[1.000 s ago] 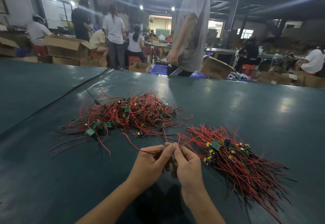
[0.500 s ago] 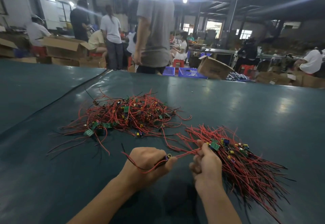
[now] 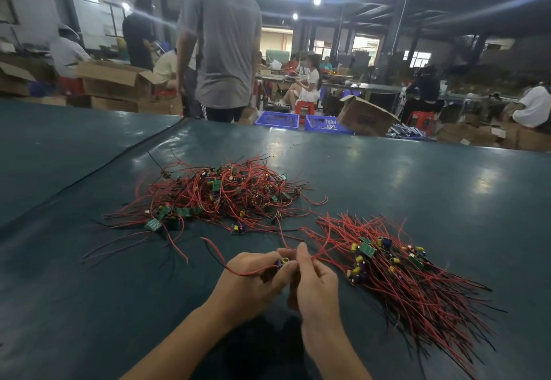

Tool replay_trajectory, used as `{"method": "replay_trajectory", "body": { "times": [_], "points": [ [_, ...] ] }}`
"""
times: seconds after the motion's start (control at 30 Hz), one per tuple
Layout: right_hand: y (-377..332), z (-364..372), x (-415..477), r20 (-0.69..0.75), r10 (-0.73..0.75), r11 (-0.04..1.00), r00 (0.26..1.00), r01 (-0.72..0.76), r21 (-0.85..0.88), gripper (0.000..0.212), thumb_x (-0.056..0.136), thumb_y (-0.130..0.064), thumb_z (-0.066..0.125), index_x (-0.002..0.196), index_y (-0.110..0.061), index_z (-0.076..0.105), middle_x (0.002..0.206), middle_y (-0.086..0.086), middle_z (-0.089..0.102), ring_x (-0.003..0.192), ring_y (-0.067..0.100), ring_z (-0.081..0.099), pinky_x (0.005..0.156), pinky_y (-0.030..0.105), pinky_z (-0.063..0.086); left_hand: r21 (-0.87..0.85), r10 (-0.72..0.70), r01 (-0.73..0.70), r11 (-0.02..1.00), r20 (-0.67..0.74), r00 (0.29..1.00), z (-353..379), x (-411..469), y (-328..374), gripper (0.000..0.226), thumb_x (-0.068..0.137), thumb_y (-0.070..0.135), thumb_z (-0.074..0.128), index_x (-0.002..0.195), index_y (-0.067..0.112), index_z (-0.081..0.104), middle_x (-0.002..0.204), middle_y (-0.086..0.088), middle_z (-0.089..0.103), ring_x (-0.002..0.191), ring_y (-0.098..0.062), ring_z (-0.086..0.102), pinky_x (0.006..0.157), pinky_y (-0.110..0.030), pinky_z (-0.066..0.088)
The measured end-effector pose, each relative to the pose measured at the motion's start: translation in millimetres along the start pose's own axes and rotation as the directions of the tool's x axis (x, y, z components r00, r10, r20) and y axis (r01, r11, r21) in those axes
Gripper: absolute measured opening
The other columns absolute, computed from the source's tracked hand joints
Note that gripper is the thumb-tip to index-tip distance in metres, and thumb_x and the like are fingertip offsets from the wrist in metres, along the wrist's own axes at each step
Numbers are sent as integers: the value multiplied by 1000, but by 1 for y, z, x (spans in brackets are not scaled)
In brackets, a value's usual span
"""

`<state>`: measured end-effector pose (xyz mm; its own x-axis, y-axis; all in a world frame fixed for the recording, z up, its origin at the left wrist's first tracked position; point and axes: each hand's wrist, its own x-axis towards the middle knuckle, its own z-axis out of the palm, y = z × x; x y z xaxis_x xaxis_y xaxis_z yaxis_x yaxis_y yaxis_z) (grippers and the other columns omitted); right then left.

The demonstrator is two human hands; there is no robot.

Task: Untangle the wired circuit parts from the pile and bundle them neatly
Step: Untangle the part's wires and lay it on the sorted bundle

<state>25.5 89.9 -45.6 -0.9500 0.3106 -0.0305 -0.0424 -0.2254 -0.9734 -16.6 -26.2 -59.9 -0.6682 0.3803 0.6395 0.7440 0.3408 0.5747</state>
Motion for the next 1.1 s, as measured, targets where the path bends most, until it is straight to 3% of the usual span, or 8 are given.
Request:
{"method": "replay_trajectory", "body": {
  "times": [0.17, 0.33, 0.43, 0.57, 0.67, 0.8, 0.97, 1.1],
  "points": [
    [-9, -21, 16, -141, 30, 992, 990, -13, 125, 50, 101, -42, 44, 82, -12, 79, 46, -7, 32, 38, 6, 28, 36, 19, 27, 46, -1, 1, 999, -12, 1000, -1, 1, 1, 55, 92, 50, 48, 60, 6, 51, 52, -6, 53, 49, -22, 51, 51, -42, 42],
    [-11, -30, 22, -166, -19, 984, 986, 48, 171, 60, 102, -44, 38, 69, -13, 78, 48, -6, 31, 38, 5, 24, 33, 18, 24, -192, -156, 144, 971, -50, 987, -4, 3, 6, 56, 91, 50, 57, 58, 5, 55, 51, -7, 57, 46, -23, 55, 49, -35, 46],
    [-11, -25, 16, -129, -129, 982, 983, 145, 119, 59, 96, -49, 38, 69, -15, 77, 48, -6, 34, 40, 5, 27, 37, 18, 24, -527, -425, 330, 783, -66, 903, -4, 9, 13, 49, 76, 52, 66, 65, 3, 66, 52, -7, 61, 44, -16, 52, 46, -24, 44],
    [-11, -19, 8, -65, -339, 936, 939, 343, 79, 56, 95, -49, 38, 75, -16, 78, 53, -4, 41, 45, 6, 30, 41, 16, 23, -751, -654, 443, 490, 20, 757, -3, 16, 14, 35, 65, 46, 72, 71, 12, 75, 65, -5, 67, 45, -9, 50, 43, -20, 42],
    [-4, -13, 3, 21, -518, 855, 855, 518, -17, 49, 101, -43, 37, 87, -20, 78, 57, -2, 46, 49, 5, 36, 47, 14, 28, -852, -716, 449, 270, 133, 685, -5, 17, 14, 33, 62, 44, 76, 73, 13, 73, 66, -1, 64, 45, -8, 50, 42, -19, 44],
    [1, -12, 2, 154, -674, 705, 723, 691, -156, 62, 102, -50, 29, 83, -10, 74, 62, 0, 50, 57, 1, 50, 59, 8, 36, -877, -718, 442, 188, 185, 671, -12, 20, 16, 40, 74, 56, 63, 75, 15, 64, 66, 1, 60, 49, -9, 49, 45, -21, 43],
    [5, -10, 3, 206, -430, 835, 879, 474, -281, 56, 98, -47, 42, 60, -6, 52, 53, -2, 44, 50, 11, 45, 54, 28, 38, -880, -547, 452, -142, 451, 706, -20, 22, 25, 35, 95, 40, 38, 73, 16, 54, 62, 2, 49, 46, -10, 44, 41, -20, 37],
    [1, -4, -1, 260, -147, 988, 954, 154, -8, 47, 92, -44, 47, 64, -14, 71, 53, -2, 58, 47, 8, 55, 48, 20, 47, -762, -428, 617, -200, 634, 644, -13, 19, 33, 37, 86, 32, 41, 58, 16, 59, 54, 2, 45, 39, -11, 42, 37, -20, 33]
  ]
}}
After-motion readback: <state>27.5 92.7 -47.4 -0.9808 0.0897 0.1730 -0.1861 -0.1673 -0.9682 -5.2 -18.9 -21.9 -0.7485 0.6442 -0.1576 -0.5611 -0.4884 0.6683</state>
